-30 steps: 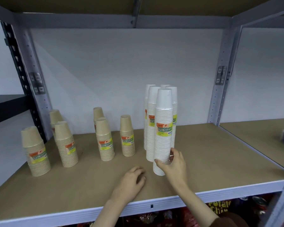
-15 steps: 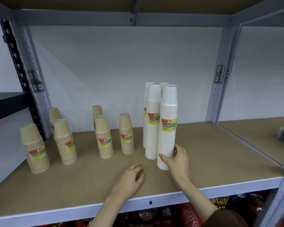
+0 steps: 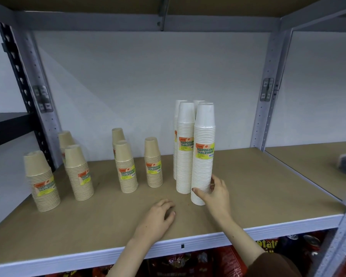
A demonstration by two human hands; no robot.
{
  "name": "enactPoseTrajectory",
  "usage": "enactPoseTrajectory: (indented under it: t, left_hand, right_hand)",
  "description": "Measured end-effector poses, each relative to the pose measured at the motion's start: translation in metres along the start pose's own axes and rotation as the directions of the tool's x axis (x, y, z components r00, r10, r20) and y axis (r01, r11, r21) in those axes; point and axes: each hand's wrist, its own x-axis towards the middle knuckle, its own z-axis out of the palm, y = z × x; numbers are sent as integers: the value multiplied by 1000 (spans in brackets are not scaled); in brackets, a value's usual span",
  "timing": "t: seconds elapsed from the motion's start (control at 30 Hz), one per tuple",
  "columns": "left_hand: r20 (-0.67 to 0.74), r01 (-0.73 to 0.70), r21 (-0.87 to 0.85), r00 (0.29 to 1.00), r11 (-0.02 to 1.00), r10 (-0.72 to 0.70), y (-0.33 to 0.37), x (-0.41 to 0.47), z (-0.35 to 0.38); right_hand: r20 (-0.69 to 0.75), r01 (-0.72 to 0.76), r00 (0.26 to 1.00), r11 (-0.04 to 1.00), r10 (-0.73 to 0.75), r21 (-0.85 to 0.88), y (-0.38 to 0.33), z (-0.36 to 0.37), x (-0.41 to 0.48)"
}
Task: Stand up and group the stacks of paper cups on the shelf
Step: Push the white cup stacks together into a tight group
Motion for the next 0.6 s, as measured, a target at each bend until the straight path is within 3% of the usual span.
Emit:
enactPoseTrajectory:
  t: [0.6]
  left_hand:
    - [-2,13,6,1000,1000,-13,1,-1,-1]
  right_hand:
    - [44,-69,997,998,69,-10,8,-2,-7]
